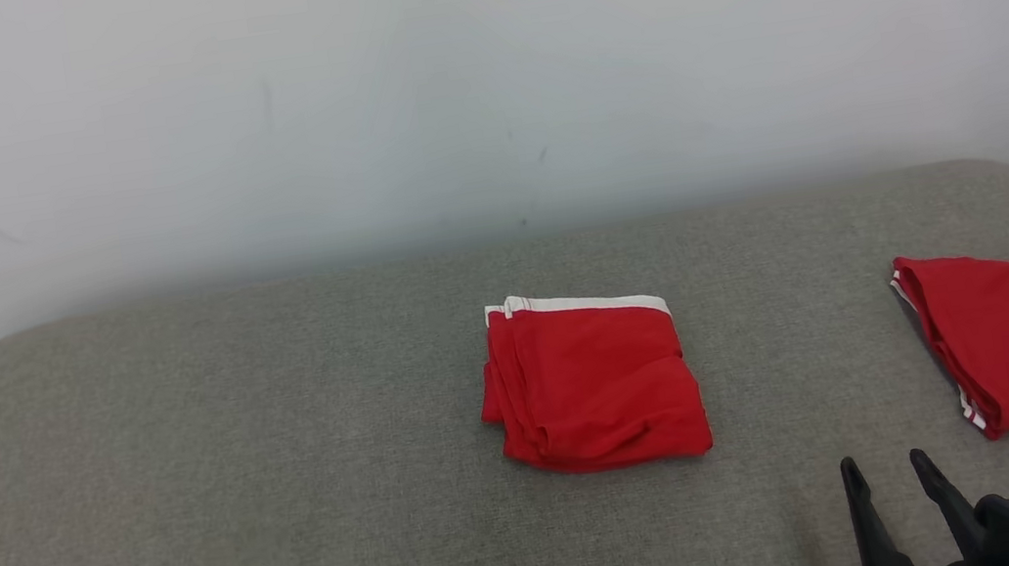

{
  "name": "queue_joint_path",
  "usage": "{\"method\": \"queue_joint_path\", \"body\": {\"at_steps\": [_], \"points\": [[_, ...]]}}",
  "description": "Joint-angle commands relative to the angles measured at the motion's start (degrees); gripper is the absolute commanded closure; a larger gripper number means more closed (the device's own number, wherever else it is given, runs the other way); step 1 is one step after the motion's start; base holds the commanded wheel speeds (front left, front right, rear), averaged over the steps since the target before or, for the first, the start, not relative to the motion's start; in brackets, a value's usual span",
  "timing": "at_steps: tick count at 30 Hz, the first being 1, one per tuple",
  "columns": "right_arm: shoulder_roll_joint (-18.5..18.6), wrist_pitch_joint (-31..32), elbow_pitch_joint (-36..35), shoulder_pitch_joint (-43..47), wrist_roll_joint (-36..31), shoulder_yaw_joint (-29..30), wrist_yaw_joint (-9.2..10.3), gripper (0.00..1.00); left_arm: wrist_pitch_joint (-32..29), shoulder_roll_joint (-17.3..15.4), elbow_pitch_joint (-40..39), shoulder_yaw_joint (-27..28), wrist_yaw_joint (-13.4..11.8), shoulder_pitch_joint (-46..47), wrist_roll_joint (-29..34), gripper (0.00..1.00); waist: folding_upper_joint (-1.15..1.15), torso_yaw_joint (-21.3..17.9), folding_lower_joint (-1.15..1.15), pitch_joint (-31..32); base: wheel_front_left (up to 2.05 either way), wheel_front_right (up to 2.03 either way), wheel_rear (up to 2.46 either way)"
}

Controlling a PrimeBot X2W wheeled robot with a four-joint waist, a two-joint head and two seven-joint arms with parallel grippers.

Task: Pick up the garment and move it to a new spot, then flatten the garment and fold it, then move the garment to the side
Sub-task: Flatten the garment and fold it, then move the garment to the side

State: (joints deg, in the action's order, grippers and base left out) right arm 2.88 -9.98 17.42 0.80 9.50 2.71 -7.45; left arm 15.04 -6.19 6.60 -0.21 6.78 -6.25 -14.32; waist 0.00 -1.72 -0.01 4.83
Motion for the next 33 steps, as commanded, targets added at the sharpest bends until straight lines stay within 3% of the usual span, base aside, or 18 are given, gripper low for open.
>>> {"method": "queue_joint_path", "body": {"at_steps": [1,12,33], "points": [[0.1,-0.4,0.3,-0.9,-0.1,-0.3,-0.06,0.00,0.2,0.1,0.1,0.1,0.2,-0.8,0.5,0.00,0.00,-0.5,0.01,0.0,0.00,0.00,0.00],[1.6,-1.3,3.0,-2.0,0.2,-2.9,-0.06,0.00,0.2,0.5,1.6,0.9,0.7,-2.2,2.1,0.00,0.00,-1.0,0.01,-0.7,0.00,0.00,0.00],[1.5,1.5,-0.4,-3.1,-0.9,-3.2,-0.06,0.00,0.2,0.6,1.5,-0.3,0.6,-1.0,1.5,0.00,0.00,0.4,0.01,-2.1,0.00,0.00,0.00]]}}
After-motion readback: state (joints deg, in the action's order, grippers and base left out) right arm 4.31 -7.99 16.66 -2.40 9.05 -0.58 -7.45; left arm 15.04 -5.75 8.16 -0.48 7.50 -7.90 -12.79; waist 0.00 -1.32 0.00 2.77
